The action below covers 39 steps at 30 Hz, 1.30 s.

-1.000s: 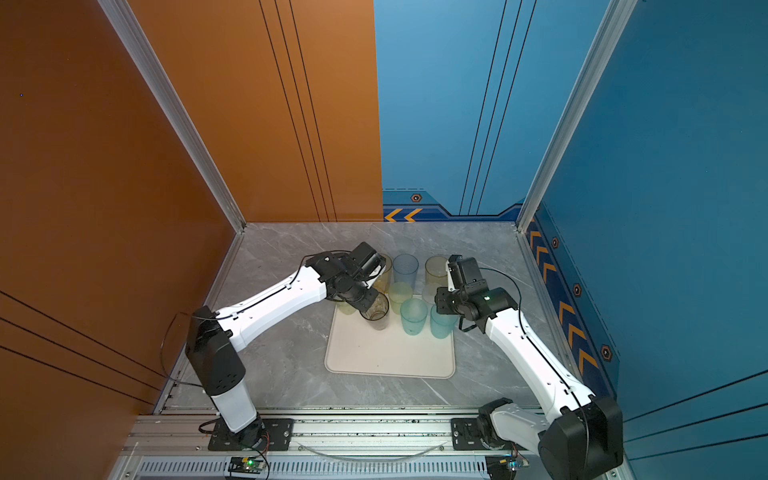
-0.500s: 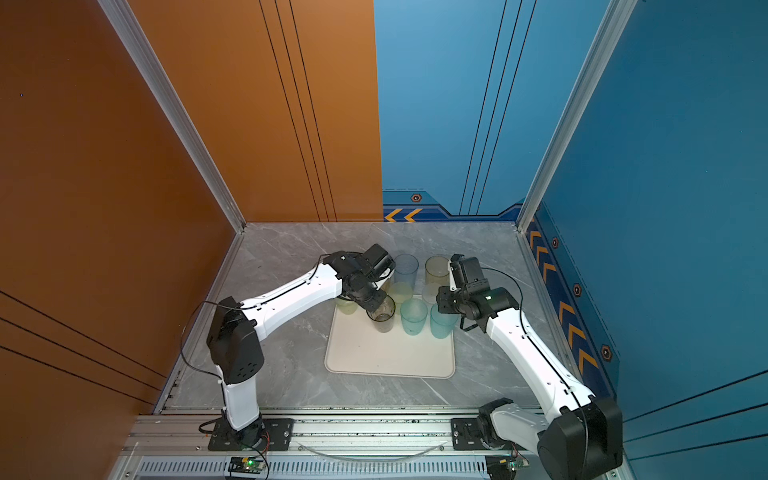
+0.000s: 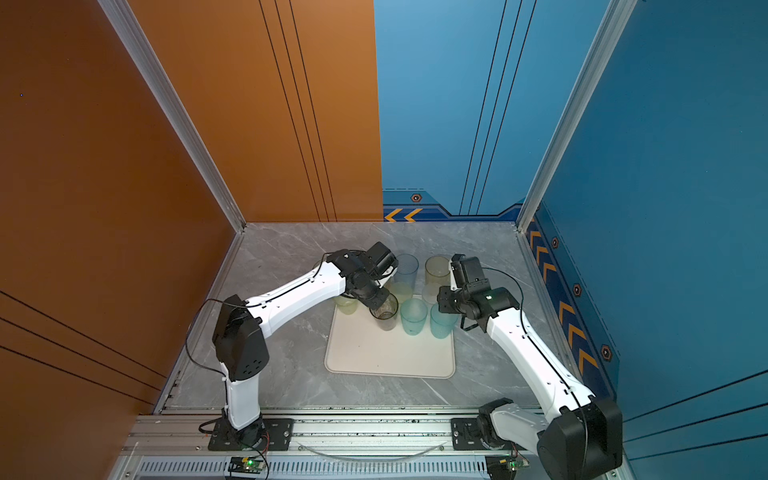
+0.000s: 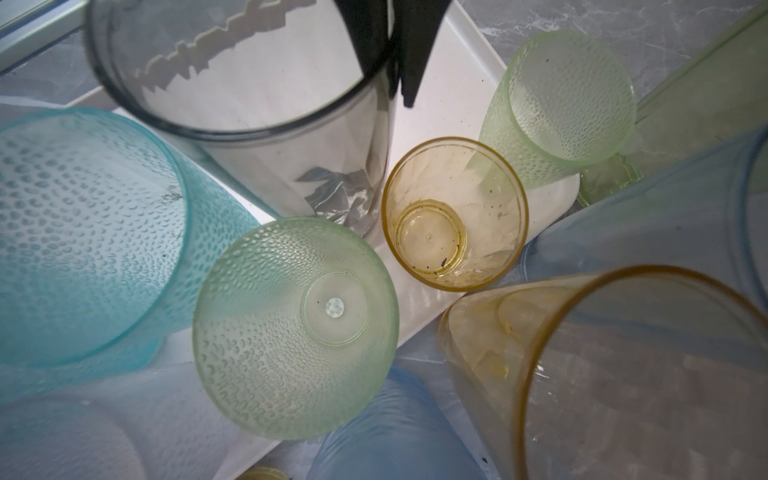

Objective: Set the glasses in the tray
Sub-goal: 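Lift the clear grey cup with the left gripper and carry it over the tray, then lower the clear grey cup onto the tray and open the left gripper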

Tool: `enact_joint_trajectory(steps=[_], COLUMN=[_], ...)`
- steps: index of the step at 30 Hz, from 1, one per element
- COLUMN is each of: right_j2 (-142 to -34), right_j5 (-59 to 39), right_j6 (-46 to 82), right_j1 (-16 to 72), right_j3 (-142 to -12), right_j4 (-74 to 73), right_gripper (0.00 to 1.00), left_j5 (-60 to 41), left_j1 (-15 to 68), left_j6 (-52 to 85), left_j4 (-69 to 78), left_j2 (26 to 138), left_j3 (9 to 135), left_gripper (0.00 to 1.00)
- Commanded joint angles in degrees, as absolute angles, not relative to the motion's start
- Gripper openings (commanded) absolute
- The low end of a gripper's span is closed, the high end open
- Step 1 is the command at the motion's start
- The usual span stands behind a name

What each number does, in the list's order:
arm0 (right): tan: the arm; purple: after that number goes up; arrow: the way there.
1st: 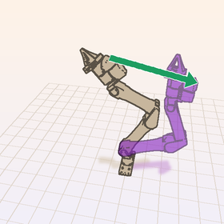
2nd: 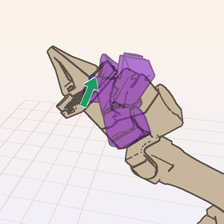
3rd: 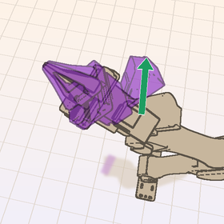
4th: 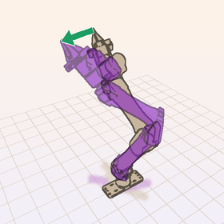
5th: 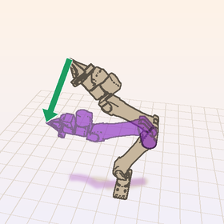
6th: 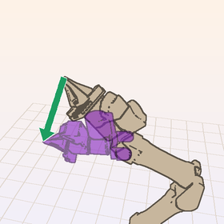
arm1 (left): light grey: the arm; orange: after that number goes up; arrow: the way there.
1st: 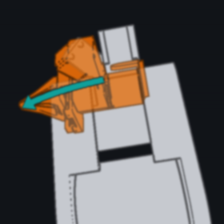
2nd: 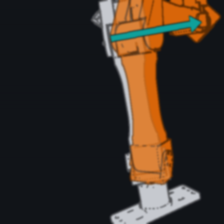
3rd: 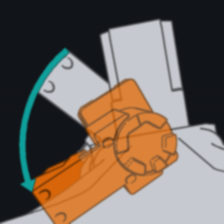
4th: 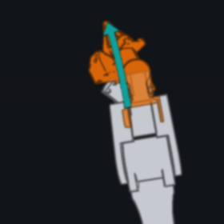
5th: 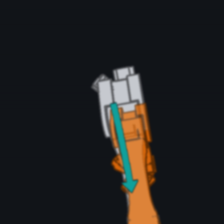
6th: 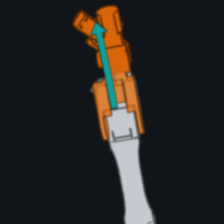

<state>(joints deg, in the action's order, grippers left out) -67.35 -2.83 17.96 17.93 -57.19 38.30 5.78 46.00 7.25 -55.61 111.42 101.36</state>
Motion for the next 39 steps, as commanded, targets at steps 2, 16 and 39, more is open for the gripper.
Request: enact_joint_trajectory(steps=[2,16,39], right_j2=[-67.02,-67.32,-67.28], right_j5=[-2.64,-2.82,-3.0], right_j6=[17.58,17.61,17.8], right_j1=[17.51,17.31,17.23], right_j3=[-57.67,-57.57,-57.11], right_j4=[38.56,38.32,38.14], right_gripper=[0.42,0.43,0.44], left_j5=[4.13,4.64,7.34], left_j1=[46.41,46.58,46.67], left_j6=[6.43,5.93,5.97], left_j4=[-57.59,-60.76,-60.61], left_j2=[113.1,113.99,112.35], left_j3=[103.43,105.25,106.26], left_gripper=[0.08,0.17,0.31])
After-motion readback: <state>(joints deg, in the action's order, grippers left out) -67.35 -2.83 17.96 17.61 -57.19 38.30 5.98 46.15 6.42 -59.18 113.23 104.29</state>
